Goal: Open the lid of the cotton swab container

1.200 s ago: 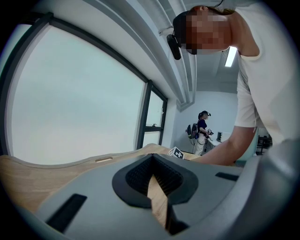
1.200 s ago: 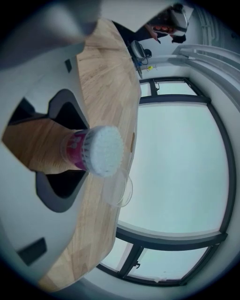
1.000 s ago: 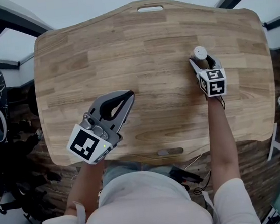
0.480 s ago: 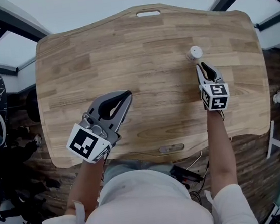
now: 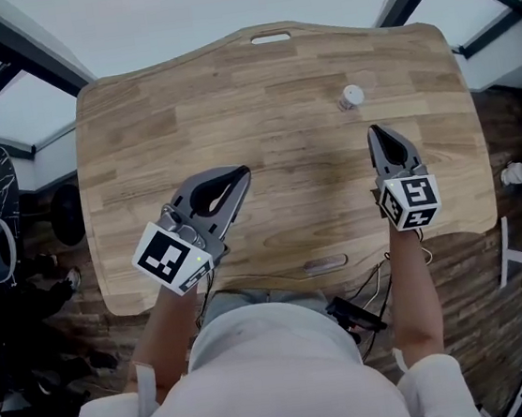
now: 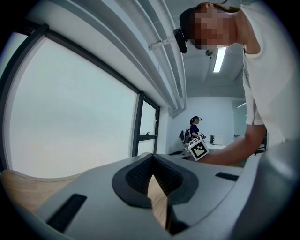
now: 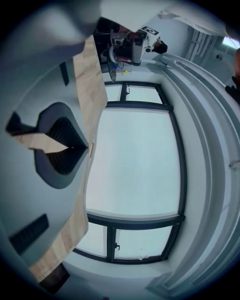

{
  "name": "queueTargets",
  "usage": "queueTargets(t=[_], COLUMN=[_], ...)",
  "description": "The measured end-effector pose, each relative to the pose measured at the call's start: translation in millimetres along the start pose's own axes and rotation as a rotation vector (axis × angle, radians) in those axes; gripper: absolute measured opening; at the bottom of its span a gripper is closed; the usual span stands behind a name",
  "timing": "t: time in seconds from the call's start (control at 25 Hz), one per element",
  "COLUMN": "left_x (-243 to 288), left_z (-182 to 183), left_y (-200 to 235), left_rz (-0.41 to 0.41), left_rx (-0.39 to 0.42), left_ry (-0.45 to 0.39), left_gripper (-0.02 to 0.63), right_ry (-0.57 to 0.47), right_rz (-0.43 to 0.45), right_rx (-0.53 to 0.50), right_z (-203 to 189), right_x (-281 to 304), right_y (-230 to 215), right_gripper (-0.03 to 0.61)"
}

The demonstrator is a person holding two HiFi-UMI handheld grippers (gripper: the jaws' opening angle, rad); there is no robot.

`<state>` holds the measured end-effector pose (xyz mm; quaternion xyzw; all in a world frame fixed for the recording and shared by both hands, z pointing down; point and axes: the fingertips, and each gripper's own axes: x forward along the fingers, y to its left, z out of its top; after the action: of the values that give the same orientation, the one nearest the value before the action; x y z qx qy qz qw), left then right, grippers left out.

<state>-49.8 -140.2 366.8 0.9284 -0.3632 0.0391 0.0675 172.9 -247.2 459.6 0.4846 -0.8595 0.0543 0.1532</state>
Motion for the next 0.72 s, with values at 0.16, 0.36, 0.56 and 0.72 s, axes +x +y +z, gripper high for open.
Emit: queueTargets(t=[0.16, 0.36, 0.56, 0.72], left_x=[-10.6, -26.0, -36.7, -46.4], left_z=[6.4, 13.5, 22.6, 26.8], left_y=[-8.0, -15.4, -17.5, -16.8], left_rz=[-0.009, -0.014, -0.009, 0.006], left_rx=[-0.006, -0.004, 0.012, 0.01], left_ry=[-0.011, -0.029, -0.047, -0.064], left_gripper=[0.012, 0.012, 0.012, 0.012], right_ry=[-0.059, -0.104, -0.14, -0.176], right_rz=[-0.002, -0.009, -0.016, -0.017], right_rx=[-0.013, -0.061, -0.079, -0.045], right_z=[32.6, 59.0, 81.0, 97.3], right_x=[-30.6, -60.8, -87.6, -109.5], right_y=[12.4, 30.2, 43.9, 50.7], right_gripper=[0.02, 0.02, 0.02, 0.02])
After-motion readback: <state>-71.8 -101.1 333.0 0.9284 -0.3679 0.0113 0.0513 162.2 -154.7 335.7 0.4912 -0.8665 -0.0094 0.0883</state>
